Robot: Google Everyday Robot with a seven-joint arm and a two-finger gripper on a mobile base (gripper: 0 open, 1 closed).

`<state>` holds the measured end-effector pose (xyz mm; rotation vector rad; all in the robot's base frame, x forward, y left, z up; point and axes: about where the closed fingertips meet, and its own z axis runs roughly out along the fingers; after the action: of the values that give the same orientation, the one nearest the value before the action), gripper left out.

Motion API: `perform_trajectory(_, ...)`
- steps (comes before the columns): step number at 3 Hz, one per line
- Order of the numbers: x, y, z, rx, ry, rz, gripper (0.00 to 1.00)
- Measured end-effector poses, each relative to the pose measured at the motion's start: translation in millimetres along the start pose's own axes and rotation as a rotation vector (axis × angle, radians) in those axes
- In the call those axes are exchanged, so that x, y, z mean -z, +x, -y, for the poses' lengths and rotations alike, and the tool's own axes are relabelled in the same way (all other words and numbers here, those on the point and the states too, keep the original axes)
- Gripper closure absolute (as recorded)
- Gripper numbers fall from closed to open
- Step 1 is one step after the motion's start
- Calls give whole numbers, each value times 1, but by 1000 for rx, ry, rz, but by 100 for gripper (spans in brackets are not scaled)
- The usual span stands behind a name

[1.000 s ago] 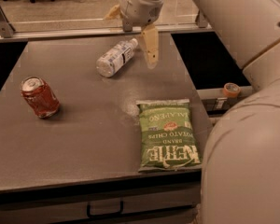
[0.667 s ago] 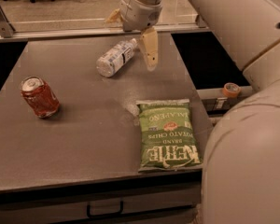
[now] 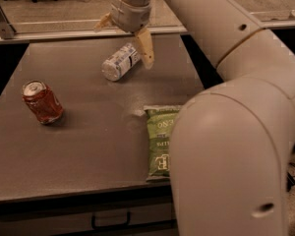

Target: Move blue plastic bottle near coke can

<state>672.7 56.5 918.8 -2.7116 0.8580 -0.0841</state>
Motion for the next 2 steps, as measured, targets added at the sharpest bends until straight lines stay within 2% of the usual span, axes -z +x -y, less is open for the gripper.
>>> perform_trajectory(1,-25,8,32,121,-32,-17,0)
perform_trajectory(2,-54,16,47,178,-63,-21,0)
